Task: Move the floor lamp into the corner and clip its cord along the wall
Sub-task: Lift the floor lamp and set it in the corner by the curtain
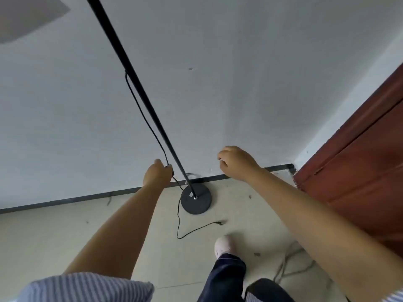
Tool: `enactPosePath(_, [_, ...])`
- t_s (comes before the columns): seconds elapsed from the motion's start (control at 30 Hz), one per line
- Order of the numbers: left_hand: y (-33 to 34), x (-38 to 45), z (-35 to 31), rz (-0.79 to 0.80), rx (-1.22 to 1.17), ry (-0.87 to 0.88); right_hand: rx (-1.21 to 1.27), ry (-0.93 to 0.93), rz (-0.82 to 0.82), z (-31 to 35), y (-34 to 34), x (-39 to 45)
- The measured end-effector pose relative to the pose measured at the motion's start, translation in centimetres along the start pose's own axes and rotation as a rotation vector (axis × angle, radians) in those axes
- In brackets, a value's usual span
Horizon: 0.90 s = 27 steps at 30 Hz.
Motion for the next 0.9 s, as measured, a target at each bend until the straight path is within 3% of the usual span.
enactPosePath(0.23, [0.6, 6.8, -1.6, 0.063, -0.146, -0.090, 0.062, 0.087, 0.118, -5.5, 1.1, 4.8])
enactPosePath(0.33, [1.0, 8.1, -1.4, 0.019, -0.345, -0.196, 0.079, 0.122, 0.170, -7.5, 2.1, 6.7])
enactPosePath(0.47, [1.9, 6.6, -2.1, 0.179, -0.630, -0.216, 0.195, 0.200, 0.263, -9.7, 4.0, 8.3])
enactPosePath(0.7, [0.1, 1.9, -2.8, 0.333, -1.138, -0.186, 0.532, 0.349, 0.663, -10.8, 8.9, 7.1])
enactPosePath(0.83, [-1.3, 0.4, -2.6, 0.288, -1.305, -0.250, 0.743, 0.398, 0.782, -8.7, 9.3, 6.9])
enactPosePath(0.9, [-1.9, -0.1, -2.3, 0.245, -1.295, -0.302, 0.771, 0.422, 0.716, -8.4, 8.4, 7.1])
Point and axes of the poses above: each hand's wrist, its own x-axis towards the middle knuckle, its own y-axis out of the palm, z = x × y, the point moved 3 cm from there along x, towards the middle knuckle, and after that the axes turned 13 degrees about x, right-handed, at the moved point
